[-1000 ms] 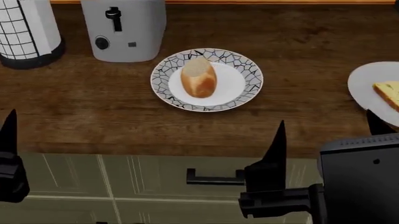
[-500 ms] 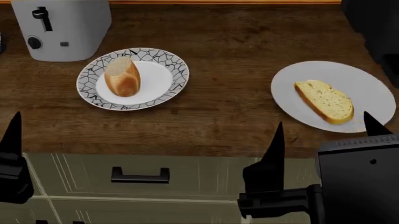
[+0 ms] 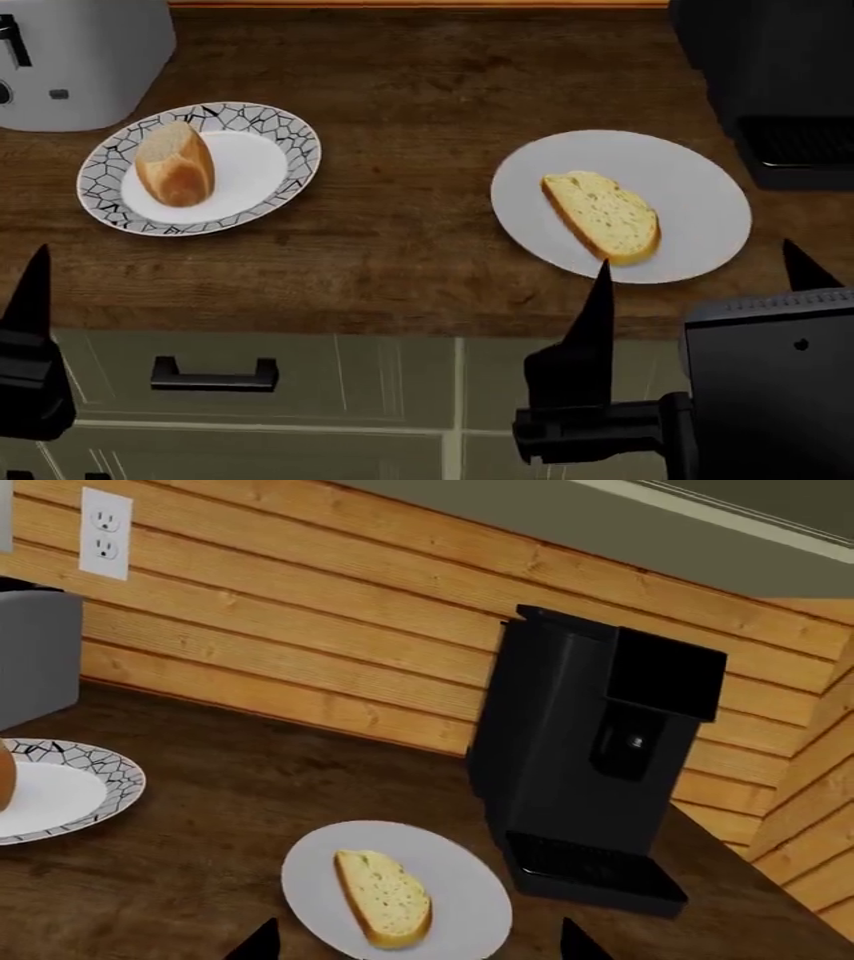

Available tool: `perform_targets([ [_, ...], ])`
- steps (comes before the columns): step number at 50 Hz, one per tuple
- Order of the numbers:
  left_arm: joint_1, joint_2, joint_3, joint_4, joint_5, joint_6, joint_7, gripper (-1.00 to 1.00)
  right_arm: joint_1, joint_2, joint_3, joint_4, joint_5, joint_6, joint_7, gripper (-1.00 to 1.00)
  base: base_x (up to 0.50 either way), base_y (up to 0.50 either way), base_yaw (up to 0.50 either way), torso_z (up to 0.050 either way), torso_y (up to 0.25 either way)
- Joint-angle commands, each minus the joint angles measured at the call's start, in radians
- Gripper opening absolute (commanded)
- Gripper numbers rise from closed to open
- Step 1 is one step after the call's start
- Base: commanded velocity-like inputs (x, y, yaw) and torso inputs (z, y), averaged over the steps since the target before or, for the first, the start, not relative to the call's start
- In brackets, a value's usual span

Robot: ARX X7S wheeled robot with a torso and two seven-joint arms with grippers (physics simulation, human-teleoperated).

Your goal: Place all breads on the cutting board.

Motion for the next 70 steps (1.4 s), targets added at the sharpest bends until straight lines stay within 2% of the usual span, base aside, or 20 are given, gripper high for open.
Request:
perform_targets([
  [1, 0.018, -0.016, -0.006, 0.0, 0.005, 0.01, 0.007, 1.0, -0.01, 0.006, -0.003, -0.003, -0.004, -0.013, 0.005, 1.0, 0.29, 0.0, 0.0, 0.0, 0.0],
  [28, 0.006, -0.023, 0.016, -0.004, 0.015, 0.027, 0.009, 1.0, 0.002, 0.014, -0.032, 0.001, -0.016, -0.033, -0.006, 1.0, 0.37, 0.0, 0.0, 0.0, 0.0],
  [40, -0.047, -0.037, 0.048, -0.011, -0.055, 0.046, -0.05, 1.0, 0.031, 0.032, -0.032, 0.003, 0.057, -0.049, 0.045, 1.0, 0.4, 0.0, 0.0, 0.0, 0.001],
  [54, -0.023, -0.046, 0.046, -0.005, -0.03, 0.048, -0.031, 1.0, -0.002, 0.023, -0.041, -0.003, -0.01, -0.06, -0.001, 1.0, 0.39, 0.0, 0.0, 0.0, 0.0],
  [70, -0.018, -0.049, 0.056, -0.005, -0.02, 0.057, -0.03, 1.0, 0.011, 0.038, -0.053, 0.002, 0.013, -0.066, 0.017, 1.0, 0.37, 0.0, 0.0, 0.0, 0.001],
])
